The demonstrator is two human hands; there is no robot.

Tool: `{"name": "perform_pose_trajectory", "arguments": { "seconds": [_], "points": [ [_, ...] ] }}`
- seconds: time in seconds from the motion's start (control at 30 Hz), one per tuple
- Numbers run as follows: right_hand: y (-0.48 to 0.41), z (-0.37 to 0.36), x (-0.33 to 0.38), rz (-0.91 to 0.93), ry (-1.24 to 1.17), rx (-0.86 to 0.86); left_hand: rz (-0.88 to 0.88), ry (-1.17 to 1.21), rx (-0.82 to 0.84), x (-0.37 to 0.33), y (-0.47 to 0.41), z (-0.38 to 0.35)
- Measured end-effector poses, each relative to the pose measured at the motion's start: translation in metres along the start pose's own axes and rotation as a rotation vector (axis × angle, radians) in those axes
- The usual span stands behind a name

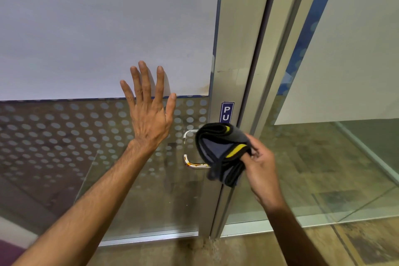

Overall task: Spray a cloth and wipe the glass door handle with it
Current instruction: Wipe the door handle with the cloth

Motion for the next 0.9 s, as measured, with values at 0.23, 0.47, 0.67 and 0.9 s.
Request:
{"name": "perform_pose_trajectory", "arguments": {
  "seconds": [0.23, 0.47, 0.67, 0.9],
  "points": [
    [-0.013, 0.036, 0.037, -0.127, -0.456, -0.327, 0.009, 0.002, 0.014, 0.004, -0.001, 0.003],
    [-0.019, 0.038, 0.039, -0.040, -0.398, -0.511, -0.016, -0.019, 0.032, 0.006, -0.002, 0.005],
    [-0.011, -0.014, 0.071, 0.518, 0.324, -0.603, -0.016, -0.034, 0.028, 0.006, 0.000, 0.004],
    [-0.031, -0.090, 0.041, 0.794, 0.949, -0.439, -0.031, -0.032, 0.040, 0.004, 0.001, 0.004]
  ]
}}
Point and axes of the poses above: each hand's wrist, its own y-axis away from the middle knuckle, its own z-axis out of the back of the hand, x = y × z, the point moved 8 cm from there along -y, towards the middle knuckle, and after that the axes turned 8 degrees about -x, right-handed, at the moved point
